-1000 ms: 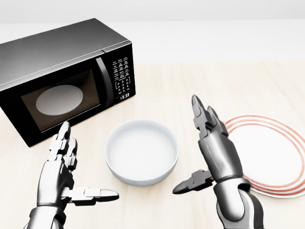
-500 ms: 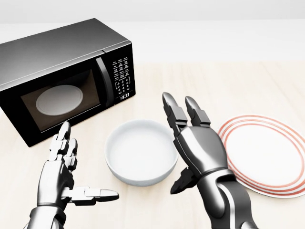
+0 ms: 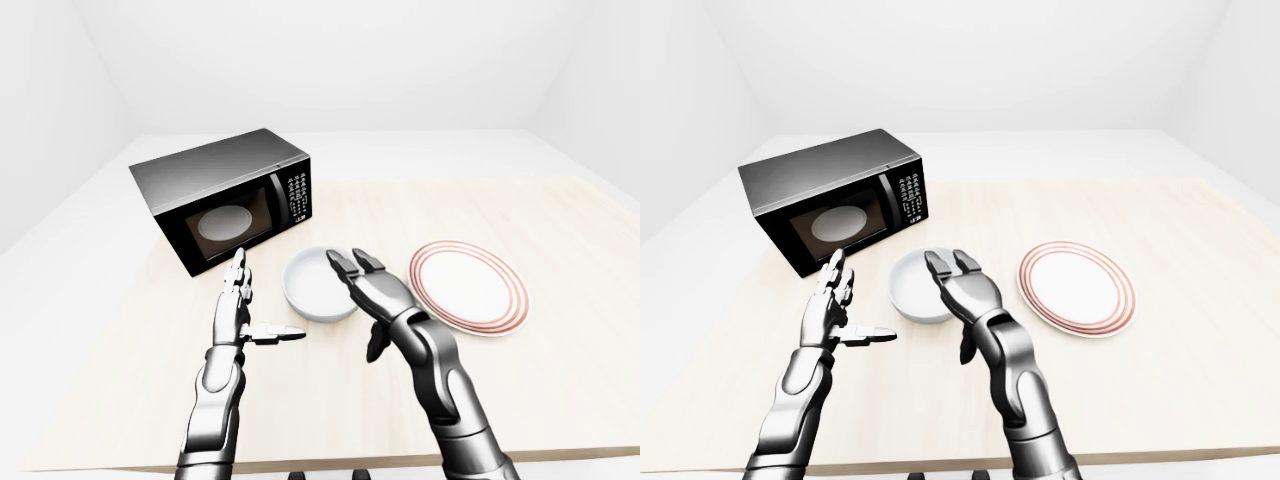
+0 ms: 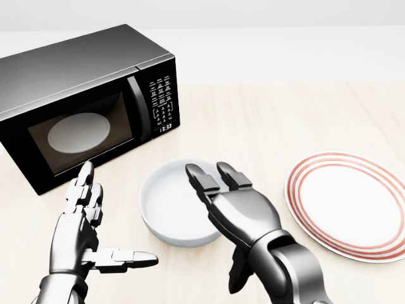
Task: Pick up the white bowl and put it on the plate.
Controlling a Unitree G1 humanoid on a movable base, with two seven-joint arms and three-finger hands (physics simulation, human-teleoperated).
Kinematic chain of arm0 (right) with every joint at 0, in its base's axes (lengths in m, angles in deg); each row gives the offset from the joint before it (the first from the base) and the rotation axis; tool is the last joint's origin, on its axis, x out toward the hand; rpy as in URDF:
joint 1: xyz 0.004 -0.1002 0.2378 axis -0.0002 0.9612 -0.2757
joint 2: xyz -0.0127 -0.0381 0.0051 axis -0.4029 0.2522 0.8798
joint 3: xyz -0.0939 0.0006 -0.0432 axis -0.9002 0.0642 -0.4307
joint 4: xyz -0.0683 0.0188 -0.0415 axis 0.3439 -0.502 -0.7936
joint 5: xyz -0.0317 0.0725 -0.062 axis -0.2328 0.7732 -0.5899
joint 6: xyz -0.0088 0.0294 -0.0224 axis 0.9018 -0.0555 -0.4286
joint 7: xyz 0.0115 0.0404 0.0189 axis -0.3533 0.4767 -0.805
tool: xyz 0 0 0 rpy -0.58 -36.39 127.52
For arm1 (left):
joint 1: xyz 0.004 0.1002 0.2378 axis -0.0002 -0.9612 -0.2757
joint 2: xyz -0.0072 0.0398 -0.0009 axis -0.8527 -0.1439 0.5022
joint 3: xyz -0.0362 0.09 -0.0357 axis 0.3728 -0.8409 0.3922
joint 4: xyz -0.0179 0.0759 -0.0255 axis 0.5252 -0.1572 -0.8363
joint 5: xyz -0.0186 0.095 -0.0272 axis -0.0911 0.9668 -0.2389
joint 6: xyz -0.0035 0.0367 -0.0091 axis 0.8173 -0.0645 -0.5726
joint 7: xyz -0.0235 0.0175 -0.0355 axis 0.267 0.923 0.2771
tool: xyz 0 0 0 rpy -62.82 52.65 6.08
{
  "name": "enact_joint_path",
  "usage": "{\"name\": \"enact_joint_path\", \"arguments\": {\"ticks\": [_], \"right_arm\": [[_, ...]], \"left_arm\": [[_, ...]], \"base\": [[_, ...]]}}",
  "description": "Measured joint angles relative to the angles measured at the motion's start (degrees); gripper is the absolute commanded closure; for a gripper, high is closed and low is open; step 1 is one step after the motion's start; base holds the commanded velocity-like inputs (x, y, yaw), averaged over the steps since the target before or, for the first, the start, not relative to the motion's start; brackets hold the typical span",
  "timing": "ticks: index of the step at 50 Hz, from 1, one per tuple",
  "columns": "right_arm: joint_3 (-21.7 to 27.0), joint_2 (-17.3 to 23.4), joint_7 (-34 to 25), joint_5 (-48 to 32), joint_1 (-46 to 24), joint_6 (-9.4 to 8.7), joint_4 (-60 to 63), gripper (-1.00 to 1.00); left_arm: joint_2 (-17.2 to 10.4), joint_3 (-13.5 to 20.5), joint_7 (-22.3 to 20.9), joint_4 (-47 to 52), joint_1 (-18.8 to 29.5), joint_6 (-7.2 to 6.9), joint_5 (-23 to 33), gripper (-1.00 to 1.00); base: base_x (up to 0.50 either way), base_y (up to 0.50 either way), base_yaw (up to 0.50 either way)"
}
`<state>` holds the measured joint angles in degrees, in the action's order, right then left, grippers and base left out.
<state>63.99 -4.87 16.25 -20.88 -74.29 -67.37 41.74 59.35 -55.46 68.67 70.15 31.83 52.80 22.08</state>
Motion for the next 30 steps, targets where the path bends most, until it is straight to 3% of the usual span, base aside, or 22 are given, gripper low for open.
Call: {"name": "enact_joint_path", "arguments": {"ticks": [16,30], "right_arm": [[-0.52,-1.02,-9.21,-2.0,-2.92,-0.73,-0.87,-1.0],[-0.88,-1.77,-9.21,-2.93,-5.45,-1.04,-5.61,-1.0]], "left_arm": [[0.0,0.08,0.1,-0.42,0.24,0.07,-0.14,-1.0],[-0.02,0.08,0.16,-0.6,0.32,0.13,-0.24,-1.0]], "base": [[0.0,0.0,0.0],[0.0,0.0,0.0]]}}
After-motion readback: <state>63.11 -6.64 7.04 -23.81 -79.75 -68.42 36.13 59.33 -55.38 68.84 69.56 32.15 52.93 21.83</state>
